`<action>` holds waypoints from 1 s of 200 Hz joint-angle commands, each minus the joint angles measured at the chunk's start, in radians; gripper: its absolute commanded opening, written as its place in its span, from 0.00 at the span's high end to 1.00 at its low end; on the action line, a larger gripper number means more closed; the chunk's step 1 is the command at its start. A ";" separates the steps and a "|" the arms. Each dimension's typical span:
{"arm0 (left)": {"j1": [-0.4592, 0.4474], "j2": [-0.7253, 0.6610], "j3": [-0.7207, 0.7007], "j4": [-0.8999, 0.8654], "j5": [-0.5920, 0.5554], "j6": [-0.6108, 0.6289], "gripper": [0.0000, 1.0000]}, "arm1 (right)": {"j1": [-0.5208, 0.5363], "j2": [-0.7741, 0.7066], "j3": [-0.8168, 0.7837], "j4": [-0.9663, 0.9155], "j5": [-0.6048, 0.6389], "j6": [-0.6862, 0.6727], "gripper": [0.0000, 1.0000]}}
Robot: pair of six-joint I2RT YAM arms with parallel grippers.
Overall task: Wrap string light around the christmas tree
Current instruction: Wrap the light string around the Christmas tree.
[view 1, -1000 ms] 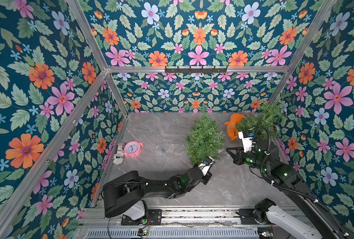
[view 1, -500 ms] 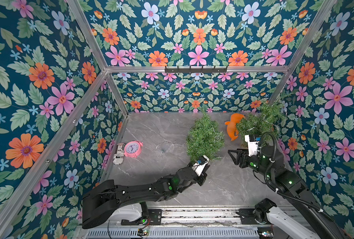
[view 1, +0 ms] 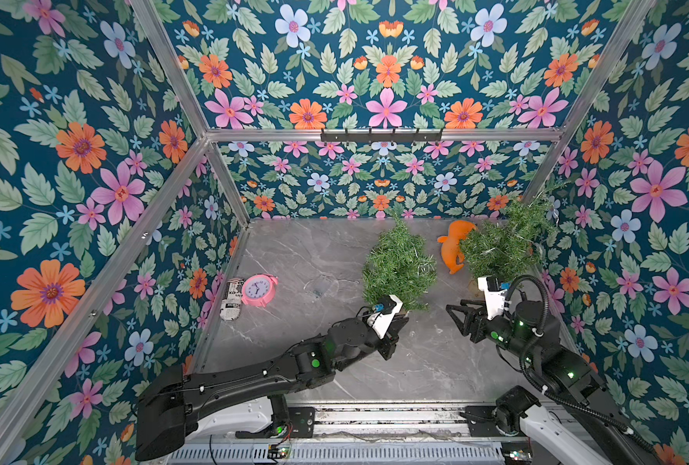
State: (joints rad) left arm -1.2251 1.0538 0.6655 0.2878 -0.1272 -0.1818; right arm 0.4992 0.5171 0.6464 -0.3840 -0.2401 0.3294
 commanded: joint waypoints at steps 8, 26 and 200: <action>0.001 -0.016 0.045 -0.084 0.021 0.010 1.00 | 0.029 -0.010 -0.079 0.173 -0.162 -0.021 0.44; 0.001 -0.020 0.070 -0.089 0.042 0.008 1.00 | 0.063 -0.001 -0.133 0.244 -0.205 0.001 0.44; 0.001 -0.022 0.220 -0.183 0.081 0.031 1.00 | 0.293 0.180 -0.260 0.658 -0.059 -0.056 0.62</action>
State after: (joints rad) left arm -1.2251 1.0302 0.8703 0.0967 -0.0677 -0.1547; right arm 0.7910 0.6830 0.3775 0.2192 -0.3099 0.2855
